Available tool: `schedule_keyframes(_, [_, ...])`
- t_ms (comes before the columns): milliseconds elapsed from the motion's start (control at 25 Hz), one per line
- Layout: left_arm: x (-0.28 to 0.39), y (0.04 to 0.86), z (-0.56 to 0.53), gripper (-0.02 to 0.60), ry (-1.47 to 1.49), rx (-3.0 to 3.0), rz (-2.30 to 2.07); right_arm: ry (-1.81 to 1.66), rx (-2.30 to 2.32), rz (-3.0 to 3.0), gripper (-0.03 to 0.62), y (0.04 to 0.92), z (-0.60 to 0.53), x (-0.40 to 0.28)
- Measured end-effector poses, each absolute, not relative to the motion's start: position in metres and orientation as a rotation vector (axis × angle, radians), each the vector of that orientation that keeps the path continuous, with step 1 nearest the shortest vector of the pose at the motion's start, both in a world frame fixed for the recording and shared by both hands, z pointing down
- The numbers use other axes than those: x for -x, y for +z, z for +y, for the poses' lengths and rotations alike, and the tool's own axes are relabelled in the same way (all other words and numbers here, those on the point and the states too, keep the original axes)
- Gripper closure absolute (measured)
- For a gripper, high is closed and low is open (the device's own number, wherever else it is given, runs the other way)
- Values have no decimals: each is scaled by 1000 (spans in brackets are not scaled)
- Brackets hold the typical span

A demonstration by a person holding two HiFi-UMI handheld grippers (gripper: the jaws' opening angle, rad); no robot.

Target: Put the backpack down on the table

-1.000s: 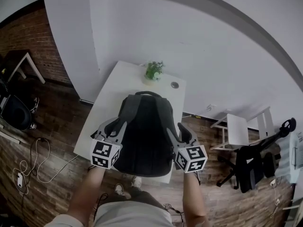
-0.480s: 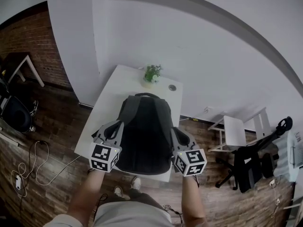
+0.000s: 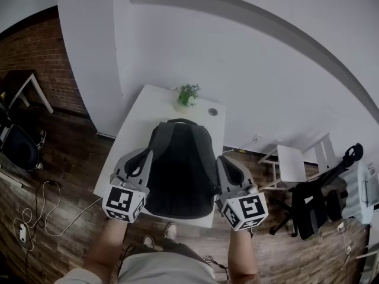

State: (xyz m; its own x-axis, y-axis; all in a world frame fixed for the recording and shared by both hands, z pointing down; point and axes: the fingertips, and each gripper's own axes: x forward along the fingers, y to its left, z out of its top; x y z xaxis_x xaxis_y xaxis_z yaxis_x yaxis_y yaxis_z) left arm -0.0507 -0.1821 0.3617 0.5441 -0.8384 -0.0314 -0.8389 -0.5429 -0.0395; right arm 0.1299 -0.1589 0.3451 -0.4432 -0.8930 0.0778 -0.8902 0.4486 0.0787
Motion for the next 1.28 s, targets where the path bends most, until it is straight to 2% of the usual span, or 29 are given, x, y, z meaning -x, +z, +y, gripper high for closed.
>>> schedule_keyframes(760, [96,264,-125,564,265,2556,1403,-259,-1675,-2687,554,271,-110,-110])
schedule_keyframes(1280, [112,286,-119,564,215,2539,1446,-338,-1741,-2637,554,268,-93,-129])
